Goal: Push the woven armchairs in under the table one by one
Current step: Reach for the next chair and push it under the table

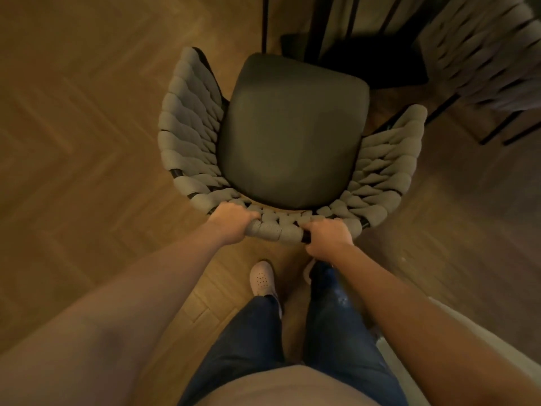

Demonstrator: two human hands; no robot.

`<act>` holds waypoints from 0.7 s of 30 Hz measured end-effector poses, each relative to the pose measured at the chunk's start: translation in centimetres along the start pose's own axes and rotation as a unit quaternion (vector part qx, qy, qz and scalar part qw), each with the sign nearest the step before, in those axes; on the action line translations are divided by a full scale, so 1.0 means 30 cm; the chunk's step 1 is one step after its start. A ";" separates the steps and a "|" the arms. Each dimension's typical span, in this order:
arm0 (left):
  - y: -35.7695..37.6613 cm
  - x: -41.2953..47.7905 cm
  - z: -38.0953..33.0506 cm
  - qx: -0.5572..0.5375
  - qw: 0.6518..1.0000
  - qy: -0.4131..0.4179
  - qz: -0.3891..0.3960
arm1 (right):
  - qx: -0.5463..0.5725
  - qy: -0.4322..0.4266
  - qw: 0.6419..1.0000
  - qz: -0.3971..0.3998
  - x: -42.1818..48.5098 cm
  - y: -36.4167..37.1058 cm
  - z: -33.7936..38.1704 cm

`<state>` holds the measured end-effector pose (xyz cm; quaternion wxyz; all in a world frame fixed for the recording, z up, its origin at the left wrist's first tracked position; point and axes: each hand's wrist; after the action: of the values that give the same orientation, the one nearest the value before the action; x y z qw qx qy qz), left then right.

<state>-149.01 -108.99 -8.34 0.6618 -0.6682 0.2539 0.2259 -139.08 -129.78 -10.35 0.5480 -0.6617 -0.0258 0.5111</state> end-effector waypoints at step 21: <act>-0.467 0.560 -0.280 -0.118 0.992 -0.036 -0.015 | -0.084 -0.008 0.995 -0.060 0.251 -0.373 -0.742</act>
<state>-127.45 -118.13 -8.09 0.5903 -0.7370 0.1910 0.2682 -113.93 -136.41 -9.57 0.5197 -0.6985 -0.1125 0.4789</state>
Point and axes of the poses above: each hand's wrist, its own x-axis towards the middle knuckle, its own y-axis out of the palm, z = x × y, and after that the axes turned 2 degrees about y, right-handed
